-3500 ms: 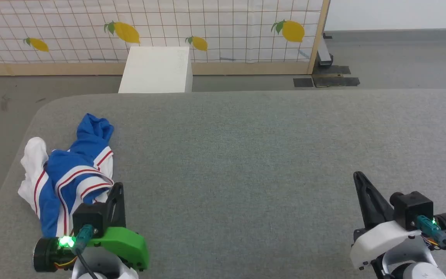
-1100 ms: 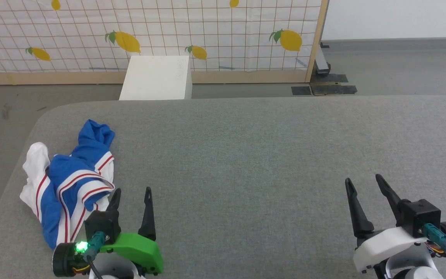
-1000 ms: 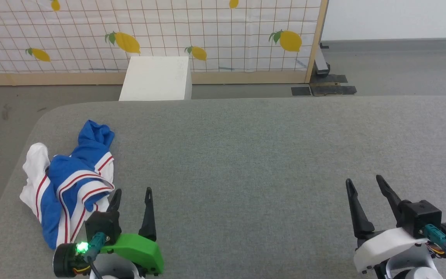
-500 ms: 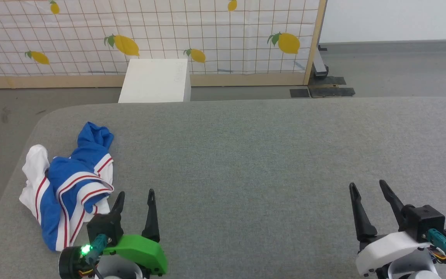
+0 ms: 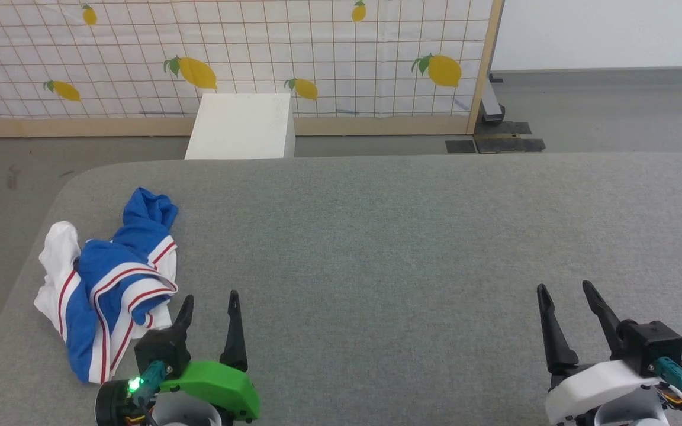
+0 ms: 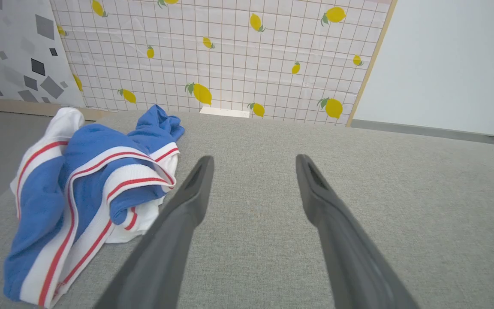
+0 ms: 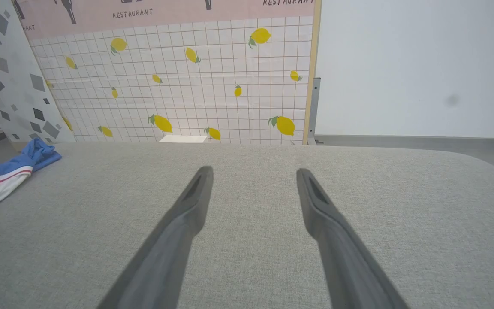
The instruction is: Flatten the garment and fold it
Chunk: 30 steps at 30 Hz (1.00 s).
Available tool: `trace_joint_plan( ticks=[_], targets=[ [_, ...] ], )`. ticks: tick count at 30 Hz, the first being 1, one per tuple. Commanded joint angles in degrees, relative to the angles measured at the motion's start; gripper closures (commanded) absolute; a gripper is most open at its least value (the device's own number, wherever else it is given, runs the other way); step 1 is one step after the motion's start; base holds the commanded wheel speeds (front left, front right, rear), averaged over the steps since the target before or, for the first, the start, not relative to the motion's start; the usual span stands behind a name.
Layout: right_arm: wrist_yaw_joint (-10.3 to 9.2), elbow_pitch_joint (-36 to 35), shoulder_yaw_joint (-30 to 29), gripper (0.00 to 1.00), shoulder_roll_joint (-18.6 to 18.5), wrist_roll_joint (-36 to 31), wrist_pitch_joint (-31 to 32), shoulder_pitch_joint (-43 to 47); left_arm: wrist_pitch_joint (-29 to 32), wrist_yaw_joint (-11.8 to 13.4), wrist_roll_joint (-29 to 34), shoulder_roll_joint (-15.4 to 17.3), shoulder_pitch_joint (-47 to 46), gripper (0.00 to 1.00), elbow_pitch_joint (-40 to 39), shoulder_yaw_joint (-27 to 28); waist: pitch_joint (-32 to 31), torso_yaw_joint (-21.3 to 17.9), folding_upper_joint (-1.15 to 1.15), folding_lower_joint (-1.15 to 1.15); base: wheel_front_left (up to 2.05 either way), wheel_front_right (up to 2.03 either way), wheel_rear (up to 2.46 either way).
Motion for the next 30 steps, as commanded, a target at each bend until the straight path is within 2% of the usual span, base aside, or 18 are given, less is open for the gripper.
trace_joint_plan(
  ticks=[1, 6, 10, 16, 25, 30],
  targets=[
    [-0.06, 0.39, -0.14, 0.0, 0.11, 0.44, -0.66, 0.53, -0.68, 0.41, -0.72, -0.16, -1.04, 0.0, 0.44, -0.25, -0.08, 0.06, 0.24, 0.0, 0.0, 0.0, 0.0],
    [-0.06, 0.83, -0.34, 0.0, 0.12, 0.52, -1.28, 0.83, -1.28, 0.7, -0.85, -0.07, -1.26, 0.0, 1.05, -0.39, -0.3, 1.12, 0.25, 0.0, 0.0, 0.0, 0.0],
    [-0.06, 1.2, -0.63, 0.0, 0.12, 0.72, -1.76, 1.3, -1.75, 0.84, -0.69, 0.31, -1.46, 0.0, 1.38, -0.51, -0.53, 3.91, 0.26, 0.0, 0.0, 0.0, 0.0],
    [-0.07, 1.75, -0.37, 0.0, 0.13, 1.46, -2.52, 1.72, -2.45, 1.07, -0.73, 1.26, -1.39, 0.0, 1.75, -0.48, -0.87, 10.83, 0.28, 0.0, 0.0, 0.0, 0.0],
    [-0.07, 2.96, 1.02, 0.0, 0.14, 2.63, -3.75, 1.72, -3.52, 1.94, -1.44, 2.77, -0.76, 0.0, 2.14, -0.19, -1.82, 23.52, 0.31, 0.0, 0.0, 0.0, 0.0],
    [-0.08, 3.93, 1.98, 0.0, 0.15, 3.45, -4.42, 1.34, -4.01, 2.79, -2.07, 3.78, 0.13, 0.0, 1.84, 0.14, -2.32, 28.94, 0.32, 0.0, 0.0, 0.0, 0.0]
  ],
)
